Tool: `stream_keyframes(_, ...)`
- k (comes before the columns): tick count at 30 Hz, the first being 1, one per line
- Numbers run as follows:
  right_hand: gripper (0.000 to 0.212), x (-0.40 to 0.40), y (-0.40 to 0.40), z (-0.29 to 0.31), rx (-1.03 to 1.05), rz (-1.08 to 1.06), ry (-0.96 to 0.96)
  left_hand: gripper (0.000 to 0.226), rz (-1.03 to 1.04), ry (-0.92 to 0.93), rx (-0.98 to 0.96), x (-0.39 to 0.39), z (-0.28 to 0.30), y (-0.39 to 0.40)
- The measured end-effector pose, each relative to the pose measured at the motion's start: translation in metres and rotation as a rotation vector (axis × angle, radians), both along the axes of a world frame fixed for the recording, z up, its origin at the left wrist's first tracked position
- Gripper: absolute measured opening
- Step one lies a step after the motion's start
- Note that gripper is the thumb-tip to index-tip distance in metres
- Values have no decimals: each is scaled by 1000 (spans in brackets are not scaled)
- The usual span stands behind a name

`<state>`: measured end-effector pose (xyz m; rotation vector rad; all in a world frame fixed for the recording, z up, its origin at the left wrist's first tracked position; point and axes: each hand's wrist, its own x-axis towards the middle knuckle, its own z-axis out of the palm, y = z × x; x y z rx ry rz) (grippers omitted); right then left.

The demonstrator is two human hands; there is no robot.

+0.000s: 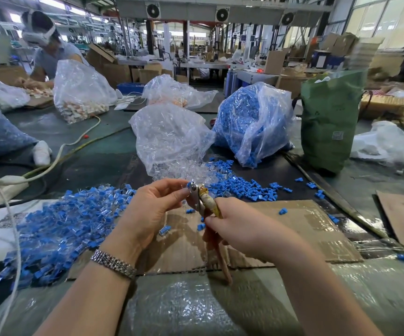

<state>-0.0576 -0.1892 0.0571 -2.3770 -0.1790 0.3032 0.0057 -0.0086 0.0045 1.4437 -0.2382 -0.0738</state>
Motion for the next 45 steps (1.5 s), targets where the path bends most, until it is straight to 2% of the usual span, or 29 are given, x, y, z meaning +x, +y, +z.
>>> stream_keyframes(4,20,4,3,-10,-61,-16,-21,25,2,-21,22,-1,0,0)
stream_keyframes(12,34,11,4,-28,3,-42,-104,24,27,-72,107,1,-4,1)
stream_keyframes(14,37,9,2,-25,51,-39,-71,23,23,-74,114,1,-3,0)
stream_keyframes(17,43,4,-9,-15,205,-58,84,15,113,-142,186,1,-3,-1)
stream_keyframes(19,44,6,-22,-9,151,-113,57,11,292,-215,344,3,-5,3)
stream_keyframes(22,35,19,-43,-13,-124,-264,-81,12,581,-254,687,6,-9,9)
stream_keyframes(24,36,28,-51,-23,-335,-371,-103,18,679,-290,947,6,-11,8)
stream_keyframes(26,43,32,-56,-35,-499,-425,-80,33,649,-398,1082,7,-14,4)
stream_keyframes(28,51,32,-56,-45,-604,-442,-67,43,500,-486,1145,8,-17,-3)
stream_keyframes(31,64,34,-51,-50,-657,-478,-162,46,317,-493,1292,11,-22,-13)
stream_keyframes(34,44,39,-37,-42,-563,-309,-390,36,268,-525,1342,14,-26,-17)
stream_keyframes(36,27,44,-22,-36,-483,-121,-412,29,269,-540,1302,13,-26,-17)
stream_keyframes(38,24,50,-10,-34,-510,-13,-383,21,295,-559,1248,13,-26,-15)
stream_keyframes(41,30,59,-1,-37,-571,17,-351,10,312,-578,1218,11,-25,-14)
stream_keyframes(45,19,62,-1,-44,-538,-8,-344,4,316,-580,1213,10,-23,-13)
